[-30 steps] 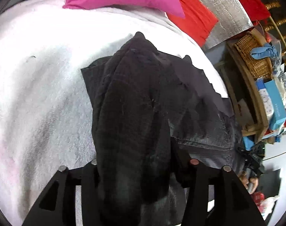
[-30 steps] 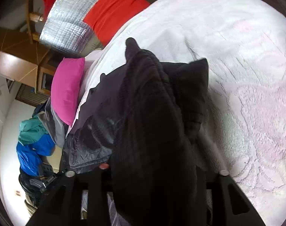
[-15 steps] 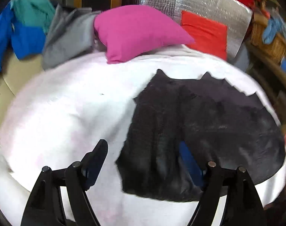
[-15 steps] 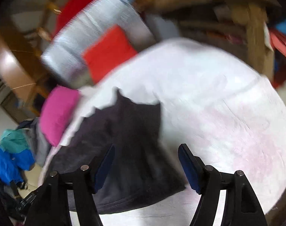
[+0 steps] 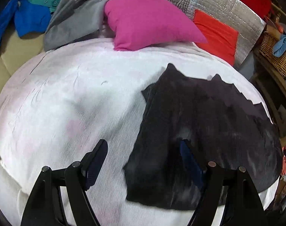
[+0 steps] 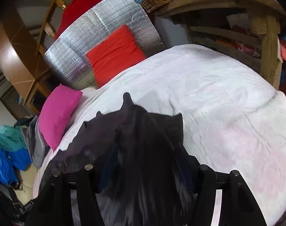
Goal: Fold large clothes
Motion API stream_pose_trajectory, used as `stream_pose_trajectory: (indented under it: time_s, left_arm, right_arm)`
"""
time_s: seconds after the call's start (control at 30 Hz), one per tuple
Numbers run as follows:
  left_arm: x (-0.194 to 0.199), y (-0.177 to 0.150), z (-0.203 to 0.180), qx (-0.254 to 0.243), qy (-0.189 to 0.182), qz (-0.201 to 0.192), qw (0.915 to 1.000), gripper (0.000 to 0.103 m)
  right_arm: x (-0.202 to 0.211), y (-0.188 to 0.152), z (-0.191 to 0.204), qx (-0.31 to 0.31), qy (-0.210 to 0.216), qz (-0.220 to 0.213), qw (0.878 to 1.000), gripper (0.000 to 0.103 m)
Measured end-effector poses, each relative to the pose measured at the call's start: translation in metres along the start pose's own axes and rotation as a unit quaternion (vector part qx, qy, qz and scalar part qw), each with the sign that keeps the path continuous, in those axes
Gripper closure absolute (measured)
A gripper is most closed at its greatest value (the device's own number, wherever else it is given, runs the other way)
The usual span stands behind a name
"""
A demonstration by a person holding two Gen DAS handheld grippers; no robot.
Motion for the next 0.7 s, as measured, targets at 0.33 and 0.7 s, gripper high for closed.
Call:
stream_pose_trajectory:
  time_s: [0.33, 0.7]
  left_arm:
    - [-0.063, 0.021, -0.039, -0.052, -0.035, 0.032, 0.9975, 0.043]
    - [-0.097, 0.049, -0.044, -0.038, -0.041, 0.045, 0.9974, 0.043]
  right_arm:
    - [-0.106, 0.044, 0.055, 0.058, -0.034, 0.073, 0.995, 0.028]
    - [-0.156, 0.065, 0.064, 0.089, -0.114, 0.066, 0.987, 0.076]
Point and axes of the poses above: each gripper's, at about its wrist camera, not at the fingertips, and x roughly against the way its jaws point, z to its left, y to its top, the point moved 7 cm from there along -x, roughly the way its jaws point, and after that the axes turned 10 degrees about -y, right-handed, at the moved point
